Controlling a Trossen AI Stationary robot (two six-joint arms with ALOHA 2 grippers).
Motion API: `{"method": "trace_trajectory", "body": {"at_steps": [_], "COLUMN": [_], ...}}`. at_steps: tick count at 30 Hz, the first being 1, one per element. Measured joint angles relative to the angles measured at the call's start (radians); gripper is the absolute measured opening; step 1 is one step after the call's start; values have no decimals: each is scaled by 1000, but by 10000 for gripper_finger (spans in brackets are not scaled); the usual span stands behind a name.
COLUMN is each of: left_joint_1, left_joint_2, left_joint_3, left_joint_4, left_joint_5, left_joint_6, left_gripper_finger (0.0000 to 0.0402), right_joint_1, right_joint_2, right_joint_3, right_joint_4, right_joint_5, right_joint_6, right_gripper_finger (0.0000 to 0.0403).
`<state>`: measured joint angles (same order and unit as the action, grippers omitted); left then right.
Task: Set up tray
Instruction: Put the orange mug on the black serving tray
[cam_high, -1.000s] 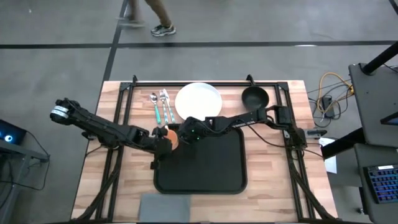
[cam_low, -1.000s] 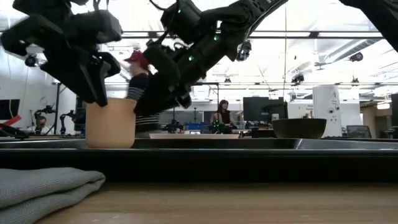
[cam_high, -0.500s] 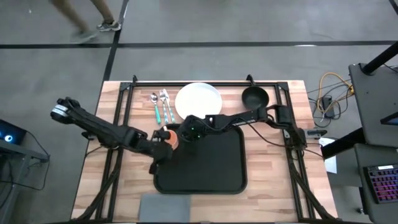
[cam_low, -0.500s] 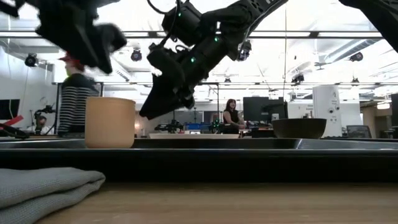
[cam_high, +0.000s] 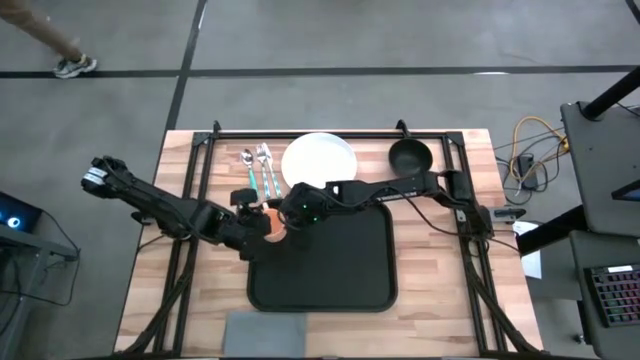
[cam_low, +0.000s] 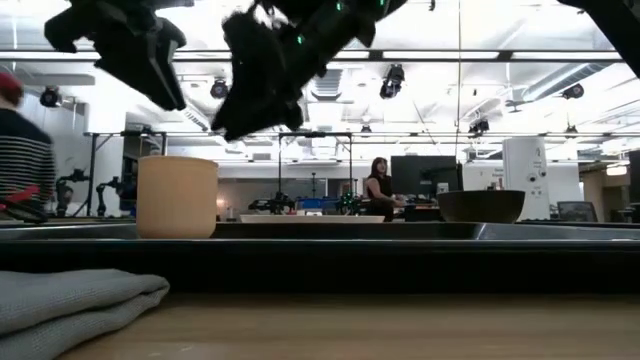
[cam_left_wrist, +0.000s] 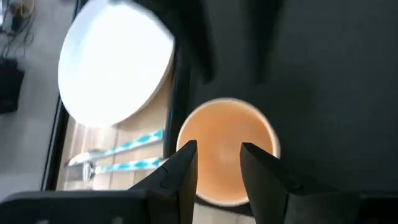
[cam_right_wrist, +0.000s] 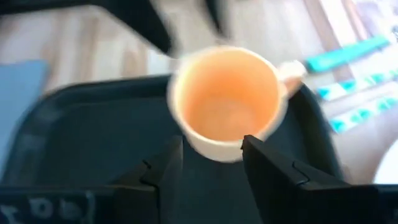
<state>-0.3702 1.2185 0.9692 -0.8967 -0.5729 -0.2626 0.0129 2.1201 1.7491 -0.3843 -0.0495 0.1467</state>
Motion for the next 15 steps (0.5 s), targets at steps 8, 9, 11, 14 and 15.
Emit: {"method": "trace_trajectory", "body": {"at_steps": [8, 9, 11, 14, 15], "left_joint_1": [6, 6, 6, 5, 5], "left_joint_2": [-133, -158, -195, -229, -233], "left_joint_3": [-15, -15, -14, -17, -17], "left_joint_4": [-27, -29, -29, -34, -40], "left_joint_5": [-47, -48, -51, -50, -50], "left_joint_6": [-80, -83, -88, -88, -88], "left_gripper_finger": [103, 103, 103, 103, 103], "right_joint_1": [26, 28, 32, 36, 38], "right_joint_2": [65, 70, 76, 106, 121], "right_joint_3": [52, 62, 80, 130, 151], "right_joint_4": [9, 21, 21, 19, 13], "right_joint_5": [-5, -8, -14, -16, -26], "right_joint_6": [-12, -13, -13, -14, -16], "right_gripper_finger": [191, 193, 196, 195, 195]}}
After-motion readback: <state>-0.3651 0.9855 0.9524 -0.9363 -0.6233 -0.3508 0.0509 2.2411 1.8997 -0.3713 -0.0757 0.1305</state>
